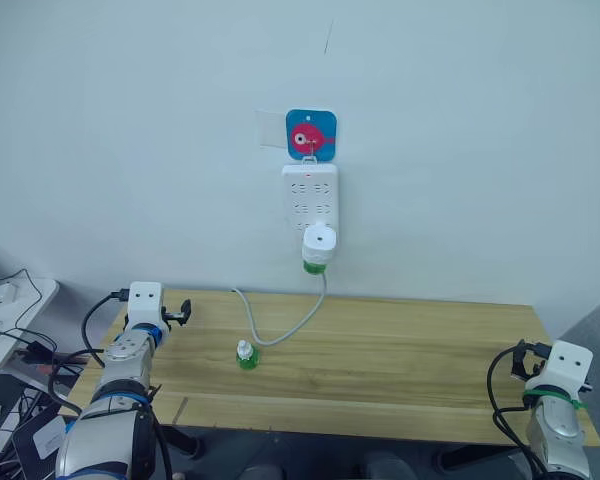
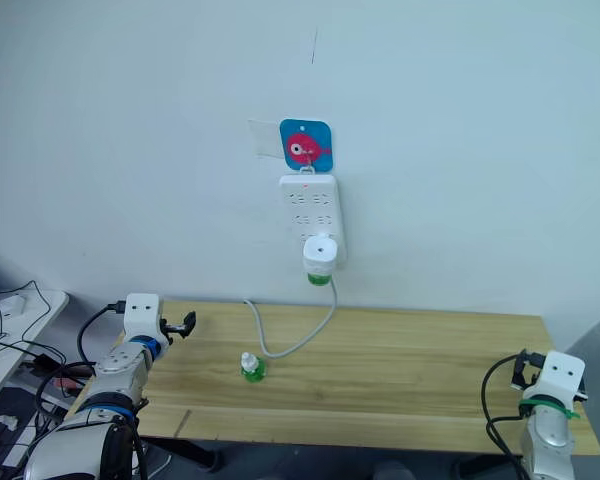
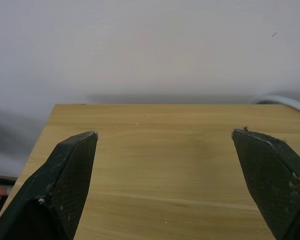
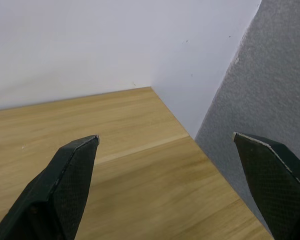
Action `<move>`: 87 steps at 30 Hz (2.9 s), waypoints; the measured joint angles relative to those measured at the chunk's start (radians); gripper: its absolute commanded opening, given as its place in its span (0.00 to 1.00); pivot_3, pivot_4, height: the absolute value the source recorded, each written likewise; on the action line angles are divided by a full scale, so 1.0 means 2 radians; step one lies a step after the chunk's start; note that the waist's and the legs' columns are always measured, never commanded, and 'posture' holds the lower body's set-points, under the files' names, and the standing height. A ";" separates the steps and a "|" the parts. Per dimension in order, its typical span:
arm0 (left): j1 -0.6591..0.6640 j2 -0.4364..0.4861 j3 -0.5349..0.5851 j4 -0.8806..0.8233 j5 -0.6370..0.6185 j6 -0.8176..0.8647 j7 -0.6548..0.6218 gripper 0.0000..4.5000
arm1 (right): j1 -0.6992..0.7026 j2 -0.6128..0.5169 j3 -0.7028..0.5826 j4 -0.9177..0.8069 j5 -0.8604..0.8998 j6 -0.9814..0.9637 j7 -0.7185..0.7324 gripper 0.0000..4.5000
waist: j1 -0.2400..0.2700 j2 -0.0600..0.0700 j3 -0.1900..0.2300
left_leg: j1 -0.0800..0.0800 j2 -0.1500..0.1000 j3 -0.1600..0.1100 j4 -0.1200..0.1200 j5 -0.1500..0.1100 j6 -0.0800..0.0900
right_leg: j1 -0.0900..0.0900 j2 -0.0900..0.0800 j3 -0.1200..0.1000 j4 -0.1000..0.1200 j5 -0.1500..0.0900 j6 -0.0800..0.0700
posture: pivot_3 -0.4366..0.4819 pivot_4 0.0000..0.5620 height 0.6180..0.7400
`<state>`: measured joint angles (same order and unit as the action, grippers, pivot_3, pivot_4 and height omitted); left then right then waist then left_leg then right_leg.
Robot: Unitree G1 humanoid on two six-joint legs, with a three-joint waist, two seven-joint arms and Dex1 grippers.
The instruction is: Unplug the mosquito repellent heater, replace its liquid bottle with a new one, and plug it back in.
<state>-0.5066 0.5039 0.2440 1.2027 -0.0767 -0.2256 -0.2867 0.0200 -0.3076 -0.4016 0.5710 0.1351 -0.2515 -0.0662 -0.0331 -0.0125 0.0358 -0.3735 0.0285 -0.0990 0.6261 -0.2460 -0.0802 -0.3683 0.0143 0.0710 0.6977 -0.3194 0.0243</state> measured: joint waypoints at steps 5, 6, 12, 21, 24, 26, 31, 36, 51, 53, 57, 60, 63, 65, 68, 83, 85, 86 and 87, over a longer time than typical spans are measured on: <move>0.001 0.000 0.000 0.000 0.000 0.000 -0.001 1.00 | 0.000 0.000 0.003 -0.004 0.000 0.001 0.000 1.00 | 0.000 0.000 0.000 | 0.000 0.000 0.000 0.000 0.000 0.000 | 0.000 0.000 0.000 0.000 0.000 0.000 | 0.53 0.05 1.00; 0.001 0.000 0.000 0.000 0.000 0.000 -0.001 1.00 | 0.000 0.000 0.003 -0.004 0.000 0.001 0.000 1.00 | 0.000 0.000 0.000 | 0.000 0.000 0.000 0.000 0.000 0.000 | 0.000 0.000 0.000 0.000 0.000 0.000 | 0.53 0.05 1.00; 0.001 0.000 0.000 0.000 0.002 0.000 0.000 1.00 | 0.000 0.000 0.006 -0.004 -0.001 0.001 0.000 1.00 | 0.000 0.000 0.000 | 0.000 0.000 0.000 0.000 0.000 0.000 | 0.000 0.000 0.000 0.000 0.000 0.000 | 0.53 0.05 1.00; 0.002 0.000 0.000 0.000 0.001 -0.001 -0.006 1.00 | 0.000 -0.001 0.013 -0.008 -0.003 0.003 0.003 1.00 | 0.000 0.000 0.000 | 0.000 0.000 0.000 0.000 0.000 0.000 | 0.000 0.000 0.000 0.000 0.000 0.000 | 0.53 0.07 1.00; 0.005 0.000 0.001 -0.004 -0.004 -0.004 -0.028 1.00 | 0.002 -0.002 0.017 -0.024 -0.003 0.009 0.015 1.00 | 0.000 0.000 0.000 | 0.000 0.000 0.000 0.000 0.000 0.000 | 0.000 0.000 0.000 0.000 0.000 0.000 | 0.53 0.07 1.00; 0.011 0.000 0.003 -0.011 -0.013 -0.008 -0.054 1.00 | 0.011 -0.002 0.022 -0.054 0.001 0.019 0.032 1.00 | 0.000 0.000 0.000 | 0.000 0.000 0.000 0.000 0.000 0.000 | 0.000 0.000 0.000 0.000 0.000 0.000 | 0.53 0.09 1.00; 0.020 0.004 0.020 -0.045 -0.053 0.006 -0.145 1.00 | 0.048 -0.003 0.045 -0.161 0.014 0.069 0.089 1.00 | 0.000 0.001 0.001 | 0.000 0.000 0.000 0.000 0.000 0.000 | 0.000 0.000 0.000 0.000 0.000 0.000 | 0.53 0.12 1.00; 0.025 0.022 0.019 -0.134 -0.086 0.046 -0.240 1.00 | 0.082 -0.013 0.063 -0.288 0.044 0.135 0.141 1.00 | 0.000 0.002 0.004 | 0.000 0.000 0.000 0.000 0.000 0.000 | 0.000 0.000 0.000 0.000 0.000 0.000 | 0.53 0.15 1.00; -0.011 0.041 -0.054 -0.340 -0.119 0.191 -0.414 1.00 | 0.116 -0.039 0.136 -0.568 0.148 0.295 0.230 1.00 | 0.000 0.003 0.028 | -0.001 0.000 -0.001 0.001 0.000 0.000 | 0.000 0.000 -0.001 0.000 0.000 0.000 | 0.50 0.22 1.00; -0.034 0.041 -0.062 -0.341 -0.119 0.199 -0.425 1.00 | 0.103 -0.040 0.141 -0.593 0.163 0.317 0.228 1.00 | 0.000 0.002 0.031 | -0.001 0.000 -0.001 0.001 0.000 0.000 | 0.000 0.000 -0.001 0.000 0.000 0.000 | 0.49 0.23 1.00; -0.088 0.035 -0.071 -0.323 -0.118 0.198 -0.438 1.00 | 0.071 -0.039 0.155 -0.633 0.180 0.356 0.213 1.00 | 0.000 0.001 0.036 | -0.001 0.000 -0.001 0.002 0.000 0.000 | 0.000 0.000 -0.001 0.000 0.000 0.000 | 0.48 0.24 1.00; -0.117 0.027 -0.081 -0.291 -0.114 0.193 -0.447 0.96 | 0.054 -0.036 0.165 -0.650 0.182 0.381 0.196 1.00 | -0.001 0.001 0.038 | -0.002 0.000 -0.001 0.002 0.000 0.000 | -0.001 0.000 -0.001 0.000 0.000 0.000 | 0.47 0.24 1.00; -0.137 0.020 -0.087 -0.259 -0.108 0.182 -0.457 0.80 | 0.050 -0.033 0.169 -0.663 0.187 0.397 0.184 1.00 | -0.001 0.000 0.041 | -0.003 0.000 -0.002 0.002 0.000 0.000 | -0.002 0.000 -0.002 0.000 0.000 0.000 | 0.45 0.25 1.00; -0.154 0.016 -0.090 -0.239 -0.103 0.174 -0.459 0.74 | 0.048 -0.032 0.173 -0.670 0.190 0.405 0.179 1.00 | -0.003 -0.001 0.045 | -0.003 0.000 -0.002 0.002 0.000 0.000 | -0.002 0.000 -0.002 0.000 0.000 0.000 | 0.44 0.26 1.00; -0.178 0.007 -0.092 -0.208 -0.094 0.161 -0.461 0.74 | 0.043 -0.033 0.173 -0.677 0.193 0.415 0.174 1.00 | -0.005 -0.001 0.048 | -0.004 0.000 -0.003 0.002 0.000 0.000 | -0.002 0.000 -0.003 0.000 0.000 0.000 | 0.43 0.27 1.00; -0.277 -0.043 -0.100 -0.040 -0.049 0.078 -0.472 0.74 | 0.038 -0.031 0.212 -0.682 0.185 0.419 0.170 1.00 | -0.013 -0.004 0.063 | -0.005 0.000 -0.004 0.003 0.000 0.000 | -0.002 0.000 -0.004 0.000 0.000 0.001 | 0.39 0.32 1.00; -0.285 -0.045 -0.099 -0.026 -0.047 0.075 -0.473 0.74 | 0.044 -0.030 0.213 -0.683 0.183 0.419 0.169 1.00 | -0.012 -0.004 0.064 | -0.005 0.000 -0.004 0.003 0.000 0.000 | -0.002 0.000 -0.004 0.000 -0.001 0.003 | 0.38 0.33 1.00; -0.290 -0.045 -0.098 -0.020 -0.046 0.076 -0.476 0.74 | 0.047 -0.030 0.213 -0.684 0.181 0.419 0.166 1.00 | -0.012 -0.004 0.066 | -0.005 0.000 -0.004 0.004 0.000 0.000 | -0.002 0.000 -0.004 0.000 -0.001 0.003 | 0.38 0.33 1.00; -0.296 -0.047 -0.098 -0.014 -0.046 0.079 -0.484 0.74 | 0.050 -0.030 0.213 -0.686 0.179 0.419 0.164 1.00 | -0.012 -0.004 0.067 | -0.005 0.000 -0.004 0.004 0.000 0.000 | -0.002 0.000 -0.004 0.000 -0.001 0.003 | 0.37 0.34 1.00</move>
<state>-1.0981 0.4109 0.0472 1.1741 -0.1678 -0.0673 -1.2539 0.1202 -0.3681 0.0235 -0.8017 0.4941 0.5857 0.2625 -0.0574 -0.0210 0.1702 -0.3836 0.0288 -0.1069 0.6337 -0.2456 -0.0805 -0.3716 0.0145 0.0629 0.6983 -0.3211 0.0304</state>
